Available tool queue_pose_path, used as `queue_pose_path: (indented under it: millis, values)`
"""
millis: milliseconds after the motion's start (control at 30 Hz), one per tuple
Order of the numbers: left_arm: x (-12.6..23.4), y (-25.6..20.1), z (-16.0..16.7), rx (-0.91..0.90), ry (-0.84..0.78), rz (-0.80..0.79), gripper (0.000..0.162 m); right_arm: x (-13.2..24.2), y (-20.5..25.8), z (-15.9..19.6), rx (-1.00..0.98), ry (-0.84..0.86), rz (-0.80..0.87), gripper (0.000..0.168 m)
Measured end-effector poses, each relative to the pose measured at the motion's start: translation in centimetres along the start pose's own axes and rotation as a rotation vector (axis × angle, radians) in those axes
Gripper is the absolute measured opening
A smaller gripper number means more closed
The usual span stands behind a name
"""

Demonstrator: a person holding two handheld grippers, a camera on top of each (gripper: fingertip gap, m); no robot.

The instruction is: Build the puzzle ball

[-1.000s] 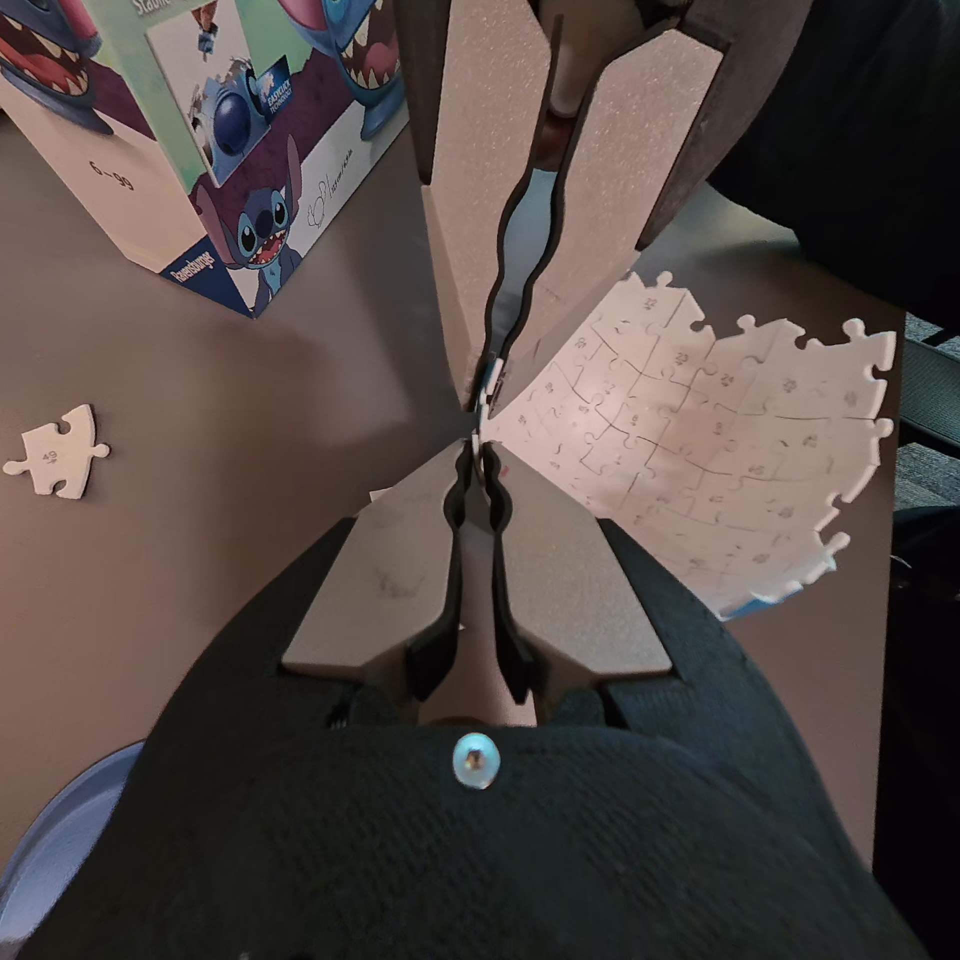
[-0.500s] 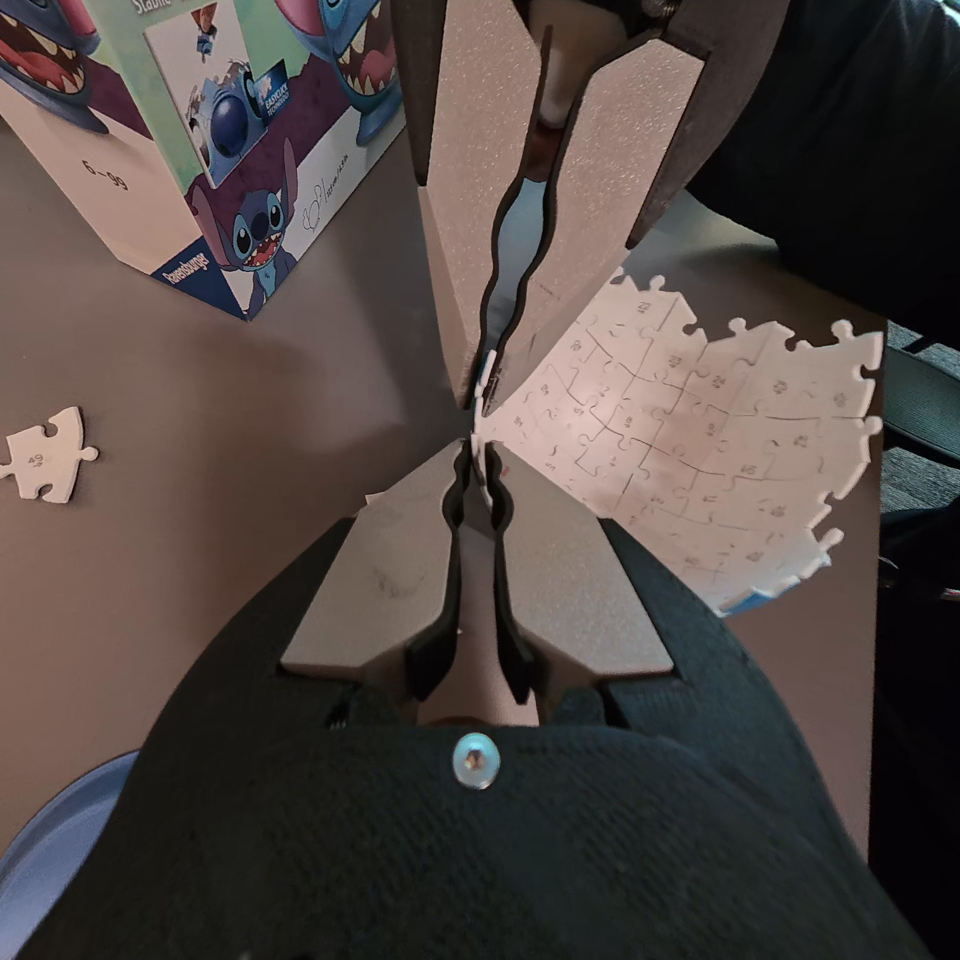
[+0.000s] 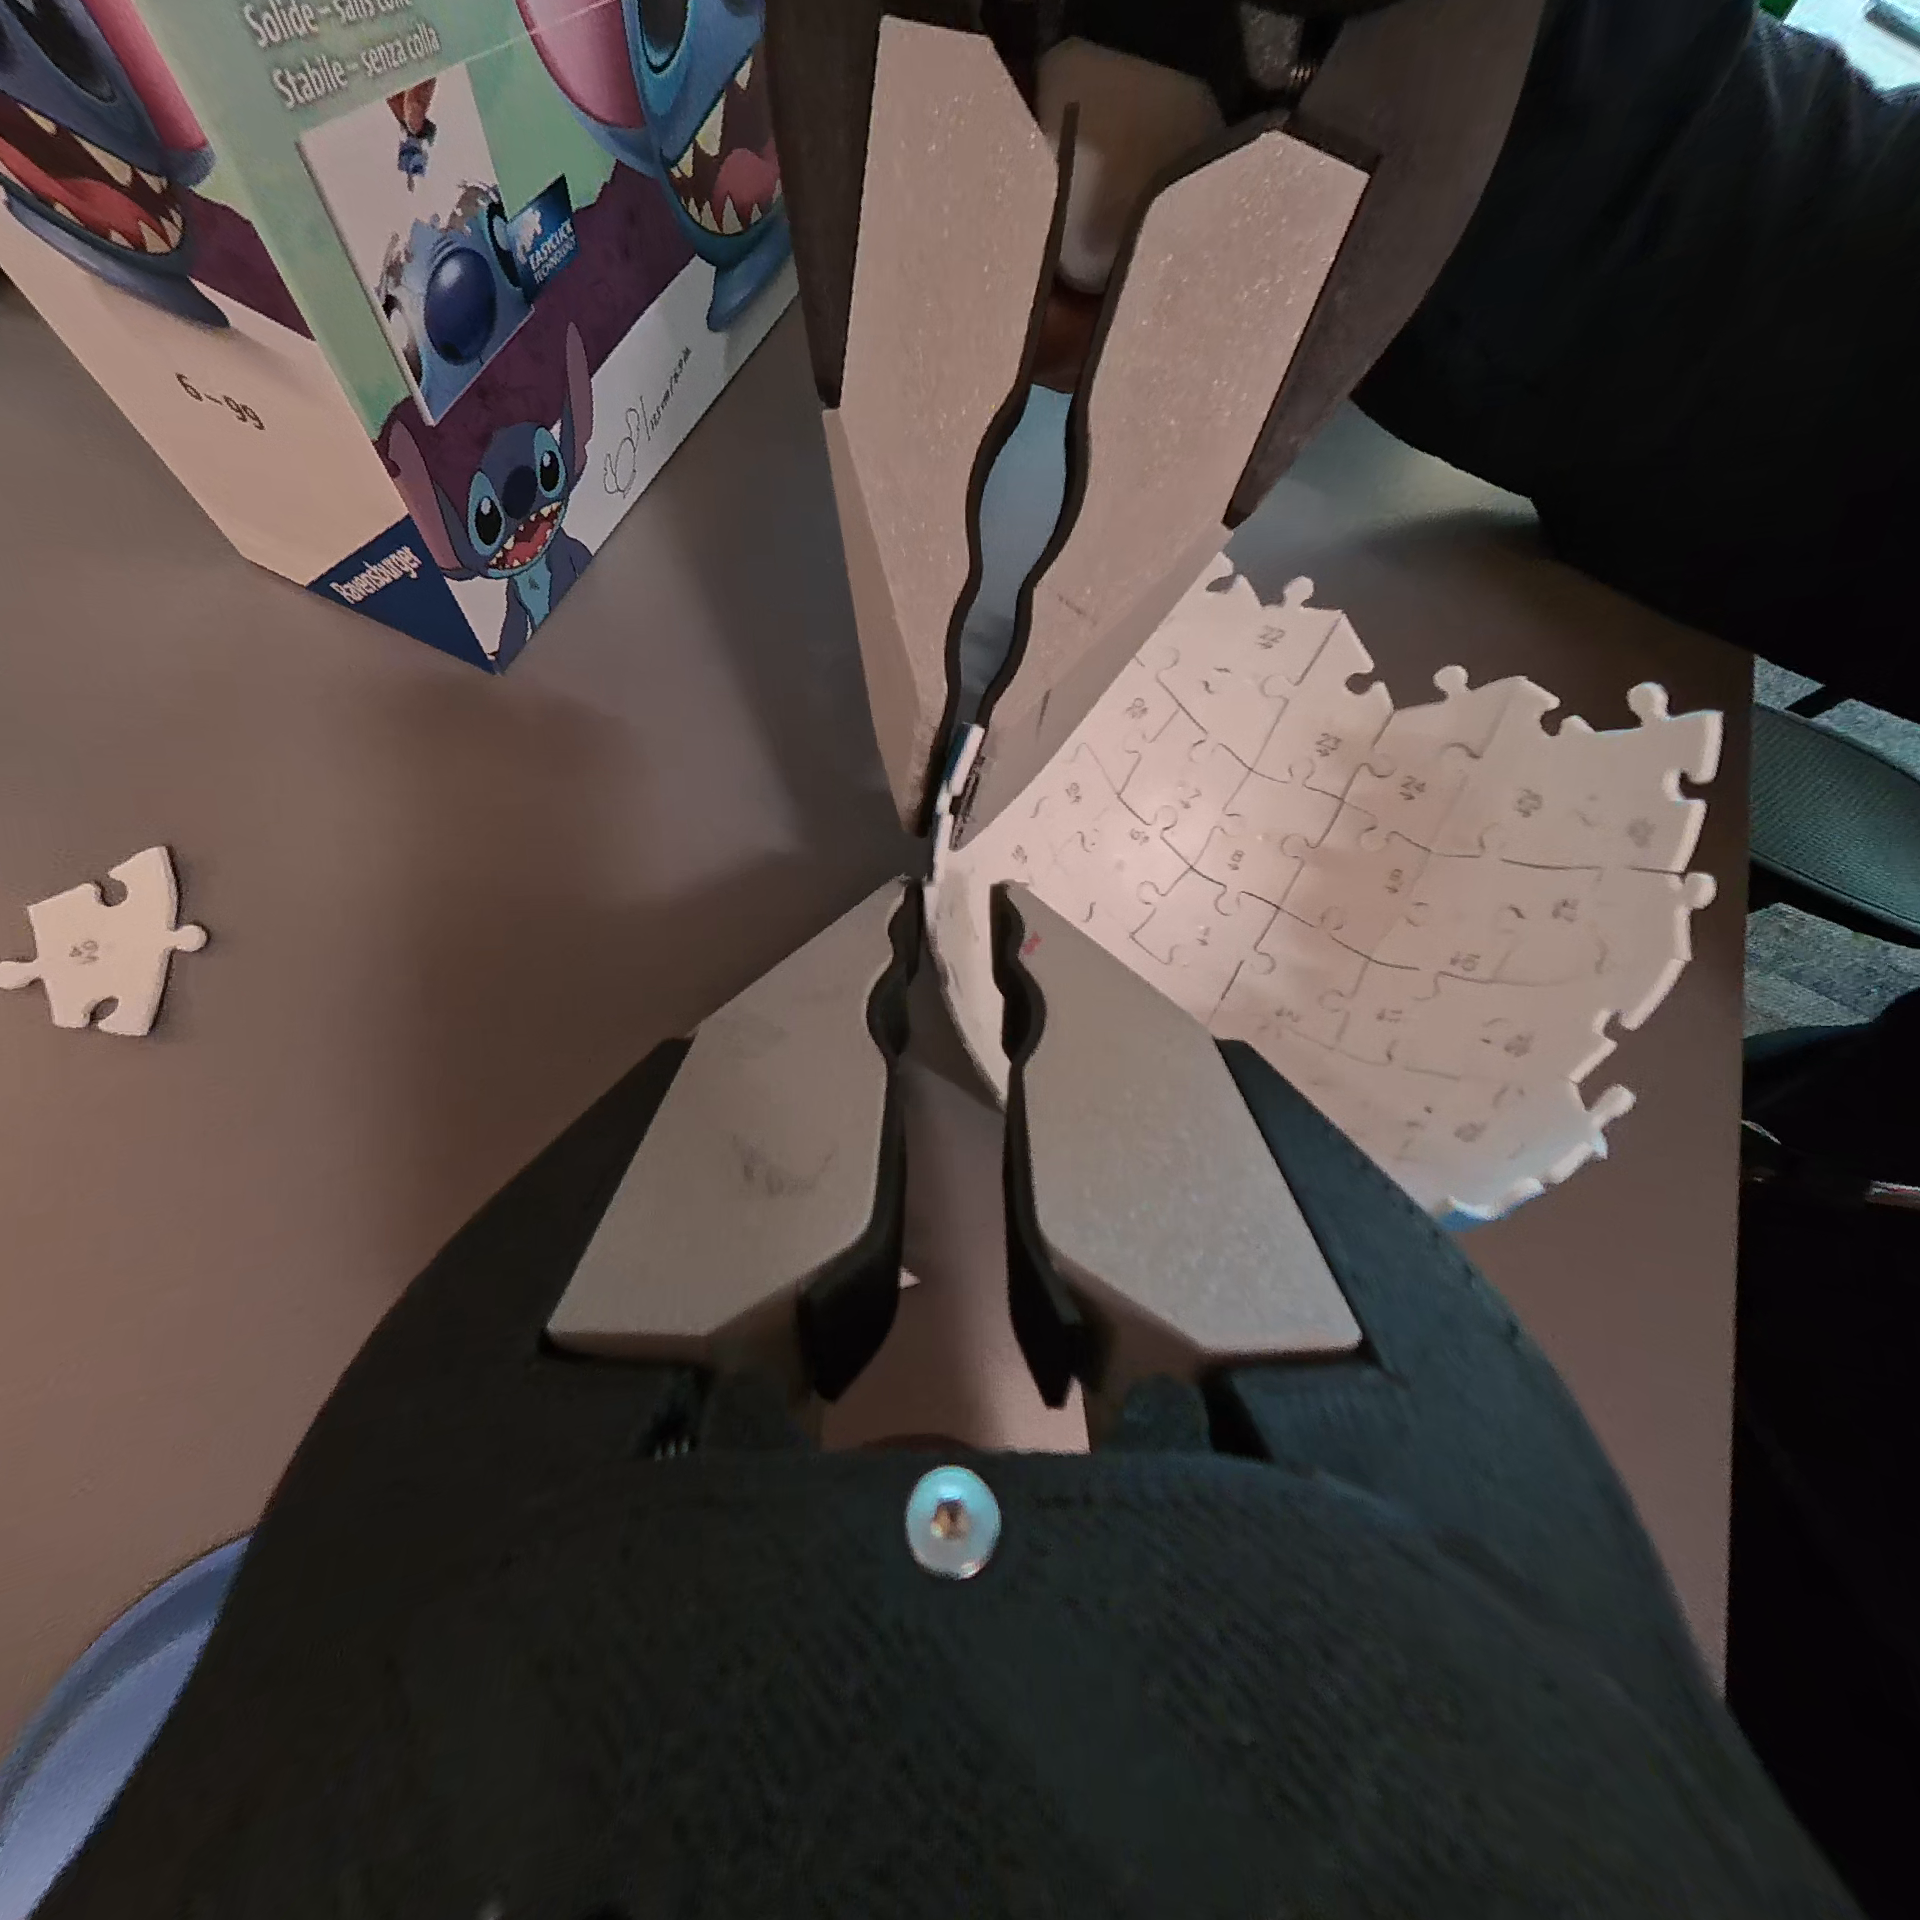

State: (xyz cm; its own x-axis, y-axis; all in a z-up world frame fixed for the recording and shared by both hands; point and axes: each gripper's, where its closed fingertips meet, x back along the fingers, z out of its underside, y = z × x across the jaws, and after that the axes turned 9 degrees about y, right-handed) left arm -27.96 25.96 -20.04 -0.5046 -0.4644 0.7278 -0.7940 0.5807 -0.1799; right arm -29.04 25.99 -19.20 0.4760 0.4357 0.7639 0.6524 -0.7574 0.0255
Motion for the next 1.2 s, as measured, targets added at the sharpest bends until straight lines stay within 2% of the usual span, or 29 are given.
queue_pose_path:
  millis: [167,733,800,1200]
  values:
    - [0.0,0.5,-0.2,-0.022,0.024,-0.033,0.001,0.0,0.0,0.0,-0.003,-0.001,-0.001,0.0]
    - [0.0,0.4,0.0,0.002,0.071,-0.025,0.0,-0.2,0.1,0.3,-0.019,0.0,-0.028,0.0]
    - [0.1,0.4,-0.1,-0.001,0.068,-0.035,0.0,-0.4,0.0,0.8,-0.029,0.022,-0.028,0.004]
    - [0.2,0.7,-0.1,0.003,0.058,-0.059,0.0,-1.2,0.2,1.4,-0.107,0.018,-0.116,0.001]
